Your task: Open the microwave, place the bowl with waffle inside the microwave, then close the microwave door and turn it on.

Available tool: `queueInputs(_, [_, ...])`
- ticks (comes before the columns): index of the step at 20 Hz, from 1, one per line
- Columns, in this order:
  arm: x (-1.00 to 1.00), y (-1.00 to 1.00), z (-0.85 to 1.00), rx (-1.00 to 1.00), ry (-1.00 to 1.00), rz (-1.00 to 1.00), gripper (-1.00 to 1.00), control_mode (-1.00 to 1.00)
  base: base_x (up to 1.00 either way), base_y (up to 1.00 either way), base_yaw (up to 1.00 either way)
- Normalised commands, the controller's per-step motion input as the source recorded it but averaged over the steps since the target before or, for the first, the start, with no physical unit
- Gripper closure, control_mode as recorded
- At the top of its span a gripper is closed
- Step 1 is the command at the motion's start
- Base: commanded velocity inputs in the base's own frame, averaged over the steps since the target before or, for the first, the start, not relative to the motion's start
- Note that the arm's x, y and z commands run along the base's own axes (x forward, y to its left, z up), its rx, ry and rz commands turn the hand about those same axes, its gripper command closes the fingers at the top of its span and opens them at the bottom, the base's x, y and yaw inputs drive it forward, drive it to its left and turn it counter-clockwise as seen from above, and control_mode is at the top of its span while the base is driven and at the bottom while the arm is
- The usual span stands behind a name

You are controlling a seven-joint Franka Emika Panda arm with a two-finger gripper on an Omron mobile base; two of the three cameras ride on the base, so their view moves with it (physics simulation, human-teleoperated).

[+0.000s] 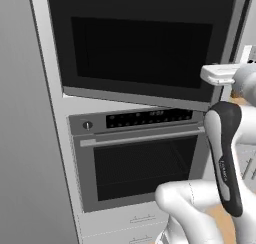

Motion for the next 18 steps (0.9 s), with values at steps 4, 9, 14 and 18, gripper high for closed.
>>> queueInputs(4, [-0.94,0.34,0.00,-0.04,0.00,0.00,1.00,-1.00,0.00,0.00,0.00])
queueInputs(9, [-0.66,0.33,0.00,-0.04,0.00,0.01,1.00,-1.00,0.00,0.00,0.00])
queueInputs(14, [-0.26,0.15,-0.01,-0.01,0.00,0.01,1.00,-1.00,0.00,0.00,0.00])
queueInputs(18, [0.00,0.00,0.00,0.00,0.00,0.00,1.00,-1.00,0.00,0.00,0.00])
